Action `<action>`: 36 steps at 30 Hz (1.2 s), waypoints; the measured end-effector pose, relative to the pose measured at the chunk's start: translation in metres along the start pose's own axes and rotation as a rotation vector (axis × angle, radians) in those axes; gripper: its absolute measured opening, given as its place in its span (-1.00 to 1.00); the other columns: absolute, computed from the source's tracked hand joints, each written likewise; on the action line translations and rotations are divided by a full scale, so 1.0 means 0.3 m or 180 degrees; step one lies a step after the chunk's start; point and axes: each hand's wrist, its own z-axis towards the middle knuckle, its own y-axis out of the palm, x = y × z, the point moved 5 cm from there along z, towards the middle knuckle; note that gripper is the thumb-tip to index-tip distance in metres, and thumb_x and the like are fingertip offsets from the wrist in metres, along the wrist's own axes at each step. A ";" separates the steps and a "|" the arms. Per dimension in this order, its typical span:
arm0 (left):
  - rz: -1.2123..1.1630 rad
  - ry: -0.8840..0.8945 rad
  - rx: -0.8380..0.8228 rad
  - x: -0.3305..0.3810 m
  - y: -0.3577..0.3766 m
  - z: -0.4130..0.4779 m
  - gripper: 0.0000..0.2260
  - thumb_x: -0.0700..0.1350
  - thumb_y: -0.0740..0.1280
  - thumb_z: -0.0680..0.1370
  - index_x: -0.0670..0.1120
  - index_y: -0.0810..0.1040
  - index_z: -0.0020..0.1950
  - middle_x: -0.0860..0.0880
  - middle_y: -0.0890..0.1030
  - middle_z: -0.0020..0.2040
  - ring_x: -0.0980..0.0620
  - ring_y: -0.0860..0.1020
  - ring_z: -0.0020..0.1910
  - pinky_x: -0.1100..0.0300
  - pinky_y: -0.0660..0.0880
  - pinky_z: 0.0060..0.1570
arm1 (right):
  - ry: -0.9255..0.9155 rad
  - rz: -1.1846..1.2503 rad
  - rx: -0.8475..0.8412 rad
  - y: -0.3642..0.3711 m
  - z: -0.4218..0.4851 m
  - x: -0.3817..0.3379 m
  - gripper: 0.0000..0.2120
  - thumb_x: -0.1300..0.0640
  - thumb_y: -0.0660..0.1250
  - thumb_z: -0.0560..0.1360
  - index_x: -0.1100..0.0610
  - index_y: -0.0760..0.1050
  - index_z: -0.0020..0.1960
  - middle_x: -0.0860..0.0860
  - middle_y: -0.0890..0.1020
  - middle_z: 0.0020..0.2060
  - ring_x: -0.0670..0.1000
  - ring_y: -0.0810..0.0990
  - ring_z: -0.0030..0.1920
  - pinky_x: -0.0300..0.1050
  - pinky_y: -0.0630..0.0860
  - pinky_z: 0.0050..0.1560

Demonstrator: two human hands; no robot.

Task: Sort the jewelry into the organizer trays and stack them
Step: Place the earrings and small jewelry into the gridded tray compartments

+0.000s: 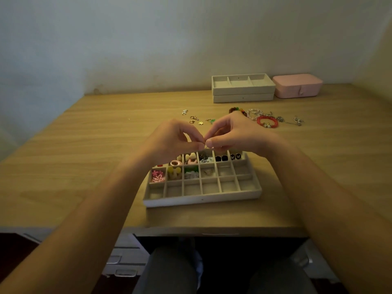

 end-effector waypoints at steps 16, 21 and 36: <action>0.1594 0.0267 -0.0230 0.051 0.110 -0.076 -0.90 0.10 0.49 0.49 0.19 0.74 -0.02 0.13 0.51 -0.20 0.05 0.49 -0.12 0.06 0.49 -0.13 | 0.0232 -0.0483 0.0163 0.026 -0.094 0.008 -0.95 0.12 0.45 0.55 0.08 0.69 -0.02 -0.04 0.72 -0.20 -0.14 0.67 -0.22 -0.32 0.59 -0.21; 0.1697 0.0313 -0.0163 0.045 0.117 -0.071 -0.92 0.11 0.49 0.48 0.20 0.73 -0.05 0.11 0.54 -0.19 0.02 0.51 -0.09 0.02 0.50 -0.11 | 0.0167 -0.0584 0.0153 0.030 -0.099 0.017 -0.93 0.12 0.45 0.56 0.10 0.69 -0.01 -0.02 0.72 -0.18 -0.08 0.69 -0.16 -0.30 0.62 -0.17; 0.1383 0.0025 -0.0444 0.038 0.110 -0.034 -0.91 0.01 0.56 0.43 0.18 0.73 -0.11 0.22 0.57 -0.22 0.20 0.50 -0.23 0.22 0.42 -0.28 | 0.0127 -0.0562 0.0156 0.031 -0.094 0.045 -0.94 0.14 0.46 0.55 0.11 0.70 -0.02 0.02 0.72 -0.17 -0.08 0.65 -0.17 -0.29 0.59 -0.17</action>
